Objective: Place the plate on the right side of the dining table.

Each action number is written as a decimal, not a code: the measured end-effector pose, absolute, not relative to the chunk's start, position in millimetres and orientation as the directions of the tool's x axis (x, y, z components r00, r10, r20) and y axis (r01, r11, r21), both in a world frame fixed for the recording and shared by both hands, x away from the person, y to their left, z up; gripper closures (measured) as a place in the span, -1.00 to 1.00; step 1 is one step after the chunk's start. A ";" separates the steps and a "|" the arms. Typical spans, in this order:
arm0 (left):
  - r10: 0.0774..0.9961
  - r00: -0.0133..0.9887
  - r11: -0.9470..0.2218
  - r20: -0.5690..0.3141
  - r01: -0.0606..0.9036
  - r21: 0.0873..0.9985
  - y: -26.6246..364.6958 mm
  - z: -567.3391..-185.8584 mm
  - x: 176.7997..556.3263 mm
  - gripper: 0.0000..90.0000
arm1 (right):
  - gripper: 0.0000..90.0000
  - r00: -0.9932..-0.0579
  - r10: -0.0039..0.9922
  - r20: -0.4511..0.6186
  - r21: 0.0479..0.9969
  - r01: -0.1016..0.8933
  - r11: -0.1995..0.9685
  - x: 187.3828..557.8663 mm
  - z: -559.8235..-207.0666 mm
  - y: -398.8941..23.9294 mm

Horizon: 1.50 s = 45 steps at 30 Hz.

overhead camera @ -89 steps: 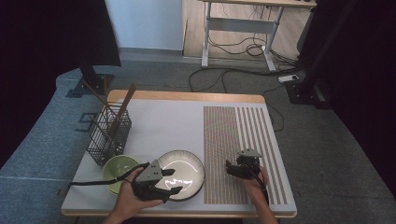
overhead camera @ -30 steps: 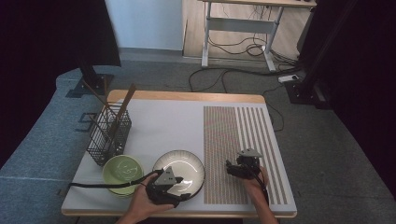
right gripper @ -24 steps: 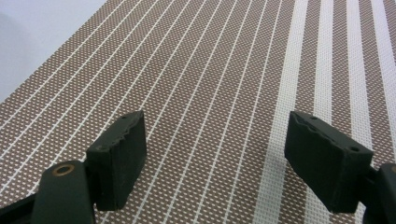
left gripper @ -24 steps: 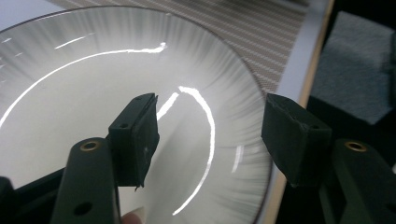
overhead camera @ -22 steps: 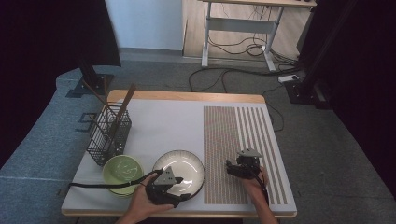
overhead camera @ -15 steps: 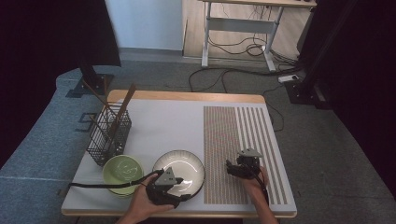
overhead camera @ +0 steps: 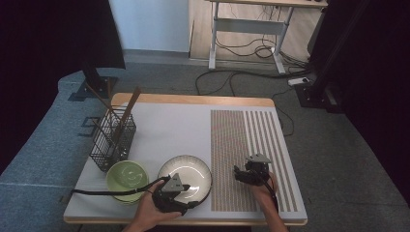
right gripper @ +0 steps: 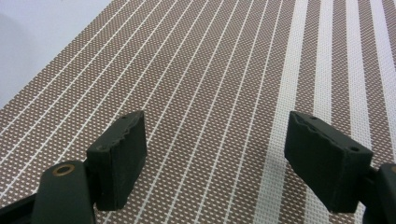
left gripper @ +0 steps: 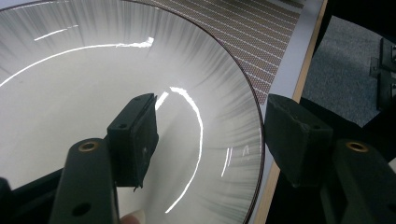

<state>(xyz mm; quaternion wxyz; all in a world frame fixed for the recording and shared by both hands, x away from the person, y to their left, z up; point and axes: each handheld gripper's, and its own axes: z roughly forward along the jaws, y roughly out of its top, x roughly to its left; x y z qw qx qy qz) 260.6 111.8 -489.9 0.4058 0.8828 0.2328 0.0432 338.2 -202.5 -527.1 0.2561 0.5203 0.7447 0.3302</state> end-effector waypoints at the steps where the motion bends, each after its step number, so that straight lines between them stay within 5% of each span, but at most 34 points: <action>1: 0.449 0.887 -0.563 -0.110 0.376 0.736 111.8 -490.0 260.8 -0.20 | -0.53 -0.328 0.944 -0.036 0.759 0.606 0.239 338.1 -527.0 -202.6; 21: 0.486 0.871 -0.582 -0.075 0.386 0.716 110.8 -494.9 266.3 -0.17 | -0.49 -0.368 0.930 0.015 0.797 0.566 0.211 335.3 -515.7 -196.9; 27: 0.490 0.869 -0.585 -0.068 0.386 0.713 110.9 -495.0 267.0 -0.16 | -0.45 -0.416 0.904 0.101 0.818 0.552 0.163 333.3 -504.7 -184.4; 45: 0.489 0.869 -0.583 -0.078 0.392 0.711 111.4 -494.8 268.1 -0.17 | -0.41 -0.537 0.836 0.114 0.853 0.484 0.194 343.1 -480.9 -130.7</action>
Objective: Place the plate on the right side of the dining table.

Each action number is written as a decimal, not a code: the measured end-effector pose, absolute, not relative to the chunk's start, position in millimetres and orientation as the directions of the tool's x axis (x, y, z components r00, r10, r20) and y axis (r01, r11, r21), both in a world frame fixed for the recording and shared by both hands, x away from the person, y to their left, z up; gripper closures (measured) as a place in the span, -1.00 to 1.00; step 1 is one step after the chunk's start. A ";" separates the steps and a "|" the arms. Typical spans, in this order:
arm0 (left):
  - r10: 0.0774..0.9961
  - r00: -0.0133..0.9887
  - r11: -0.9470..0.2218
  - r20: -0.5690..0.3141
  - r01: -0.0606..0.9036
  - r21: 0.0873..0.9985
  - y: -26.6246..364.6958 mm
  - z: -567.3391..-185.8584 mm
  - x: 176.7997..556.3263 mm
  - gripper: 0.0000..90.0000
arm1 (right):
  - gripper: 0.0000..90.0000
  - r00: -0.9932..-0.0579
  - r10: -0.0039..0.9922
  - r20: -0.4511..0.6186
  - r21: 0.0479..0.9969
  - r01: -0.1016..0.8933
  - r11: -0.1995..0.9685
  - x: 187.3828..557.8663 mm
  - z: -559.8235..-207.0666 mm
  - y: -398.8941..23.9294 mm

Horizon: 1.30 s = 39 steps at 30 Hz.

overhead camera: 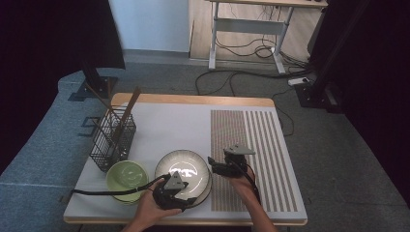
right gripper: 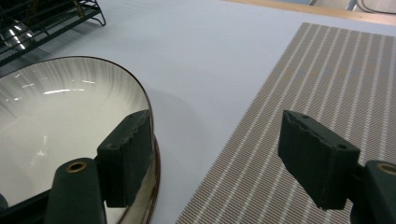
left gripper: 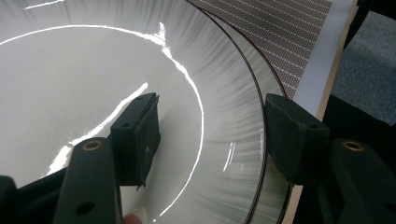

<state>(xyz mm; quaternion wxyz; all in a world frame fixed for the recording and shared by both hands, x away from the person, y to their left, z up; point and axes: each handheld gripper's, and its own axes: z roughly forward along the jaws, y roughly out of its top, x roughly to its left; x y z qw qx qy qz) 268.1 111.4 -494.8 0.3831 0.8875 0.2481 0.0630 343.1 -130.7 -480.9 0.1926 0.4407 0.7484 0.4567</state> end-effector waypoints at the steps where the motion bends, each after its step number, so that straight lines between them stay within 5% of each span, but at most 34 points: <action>1: 0.489 0.869 -0.583 -0.079 0.393 0.711 111.4 -494.8 268.2 -0.17 | -0.40 -0.545 0.830 0.117 0.853 0.484 0.198 345.0 -481.5 -125.8; 29: 0.488 0.869 -0.583 -0.079 0.393 0.711 111.4 -494.9 268.3 -0.17 | 0.28 -0.691 0.698 0.190 0.810 0.512 0.286 373.3 -496.8 -72.9; 39: 0.489 0.869 -0.583 -0.073 0.388 0.713 111.2 -495.2 267.8 -0.17 | 0.36 -0.695 0.690 0.202 0.782 0.539 0.314 376.4 -503.4 -73.3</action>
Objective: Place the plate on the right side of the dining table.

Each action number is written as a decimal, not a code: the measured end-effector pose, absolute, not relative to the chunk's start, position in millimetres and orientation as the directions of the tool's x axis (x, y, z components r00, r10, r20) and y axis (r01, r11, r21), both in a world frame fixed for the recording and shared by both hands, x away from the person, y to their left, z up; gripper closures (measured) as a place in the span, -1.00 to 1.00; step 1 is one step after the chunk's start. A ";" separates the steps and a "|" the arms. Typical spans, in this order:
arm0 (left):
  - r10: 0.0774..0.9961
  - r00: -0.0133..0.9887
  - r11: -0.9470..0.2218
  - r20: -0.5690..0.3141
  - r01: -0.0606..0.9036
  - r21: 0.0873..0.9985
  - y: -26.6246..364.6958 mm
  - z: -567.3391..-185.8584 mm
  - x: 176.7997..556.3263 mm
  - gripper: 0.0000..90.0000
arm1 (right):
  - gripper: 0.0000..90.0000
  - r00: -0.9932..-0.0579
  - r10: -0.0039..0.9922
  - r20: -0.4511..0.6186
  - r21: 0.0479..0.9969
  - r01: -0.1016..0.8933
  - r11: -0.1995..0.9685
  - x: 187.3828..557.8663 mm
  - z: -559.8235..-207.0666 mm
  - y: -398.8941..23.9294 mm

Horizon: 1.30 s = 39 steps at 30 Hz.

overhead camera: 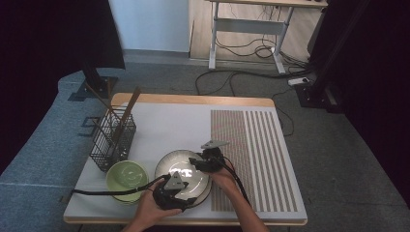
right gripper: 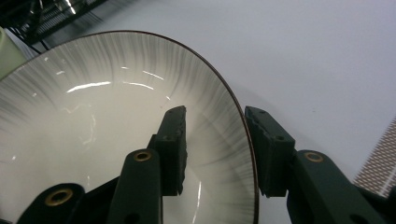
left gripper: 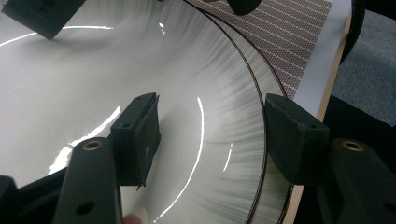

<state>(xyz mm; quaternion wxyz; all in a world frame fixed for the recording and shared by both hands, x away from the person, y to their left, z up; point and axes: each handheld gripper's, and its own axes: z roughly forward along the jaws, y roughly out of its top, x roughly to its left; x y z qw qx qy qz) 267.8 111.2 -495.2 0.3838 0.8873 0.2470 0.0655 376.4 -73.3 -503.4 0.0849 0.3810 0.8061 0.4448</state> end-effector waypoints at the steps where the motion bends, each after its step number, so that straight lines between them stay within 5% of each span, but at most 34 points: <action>1: 0.489 0.869 -0.583 -0.074 0.389 0.713 111.2 -495.2 267.9 -0.17 | 0.38 -0.696 0.687 0.209 0.782 0.541 0.310 376.7 -503.6 -73.0; 14: 0.491 0.868 -0.590 -0.065 0.387 0.708 111.0 -495.7 267.5 -0.14 | 0.80 -0.661 0.666 0.345 0.785 0.593 0.182 382.8 -501.5 -94.7; 39: 0.511 0.858 -0.597 -0.042 0.390 0.701 110.7 -497.3 267.8 -0.11 | 0.88 -0.652 0.707 0.274 0.811 0.552 0.195 374.1 -488.4 -120.2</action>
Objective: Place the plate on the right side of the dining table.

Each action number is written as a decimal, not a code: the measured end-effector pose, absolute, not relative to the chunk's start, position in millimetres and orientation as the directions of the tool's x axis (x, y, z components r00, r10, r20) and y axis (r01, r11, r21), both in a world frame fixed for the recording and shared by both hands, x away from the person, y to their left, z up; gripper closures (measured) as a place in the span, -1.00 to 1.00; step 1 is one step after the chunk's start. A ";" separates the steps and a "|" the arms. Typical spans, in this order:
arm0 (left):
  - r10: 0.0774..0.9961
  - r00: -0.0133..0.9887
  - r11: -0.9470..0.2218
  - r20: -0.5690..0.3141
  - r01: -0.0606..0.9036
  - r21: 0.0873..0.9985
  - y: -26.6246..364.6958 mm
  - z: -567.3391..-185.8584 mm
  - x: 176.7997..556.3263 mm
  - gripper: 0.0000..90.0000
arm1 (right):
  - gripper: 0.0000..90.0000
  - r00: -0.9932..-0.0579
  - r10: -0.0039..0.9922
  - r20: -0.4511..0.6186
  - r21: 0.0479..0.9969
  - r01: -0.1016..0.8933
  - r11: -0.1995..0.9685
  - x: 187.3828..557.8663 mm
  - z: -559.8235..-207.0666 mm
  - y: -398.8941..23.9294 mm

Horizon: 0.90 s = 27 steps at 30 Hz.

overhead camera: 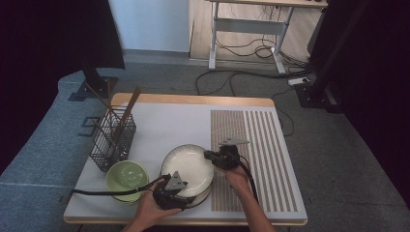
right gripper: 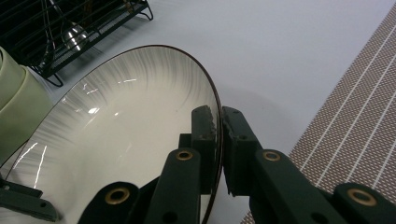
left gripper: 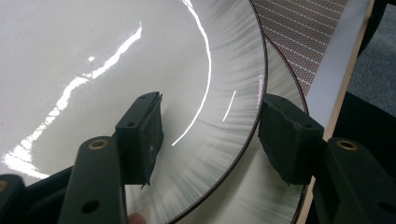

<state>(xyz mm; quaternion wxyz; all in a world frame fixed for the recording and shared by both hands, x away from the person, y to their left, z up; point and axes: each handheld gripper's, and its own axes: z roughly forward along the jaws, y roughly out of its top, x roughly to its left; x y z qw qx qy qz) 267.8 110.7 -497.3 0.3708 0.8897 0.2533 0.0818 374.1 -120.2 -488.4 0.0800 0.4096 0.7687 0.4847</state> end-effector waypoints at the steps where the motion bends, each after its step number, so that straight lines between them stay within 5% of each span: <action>1: 0.510 0.859 -0.597 -0.043 0.390 0.701 110.8 -497.3 267.9 -0.11 | 0.87 -0.650 0.711 0.267 0.811 0.550 0.198 374.0 -488.9 -119.9; 8: 0.507 0.861 -0.600 -0.042 0.387 0.700 110.9 -497.3 267.9 -0.10 | 0.85 -0.648 0.716 0.261 0.813 0.547 0.198 373.1 -488.8 -119.2; 17: 0.505 0.862 -0.603 -0.037 0.383 0.700 111.0 -497.4 267.5 -0.08 | 0.35 -0.620 0.709 0.336 0.805 0.580 0.126 377.2 -493.1 -122.1; 27: 0.505 0.862 -0.602 -0.038 0.384 0.700 111.1 -497.3 267.8 -0.08 | 0.30 -0.633 0.682 0.366 0.785 0.603 0.138 378.8 -503.4 -111.0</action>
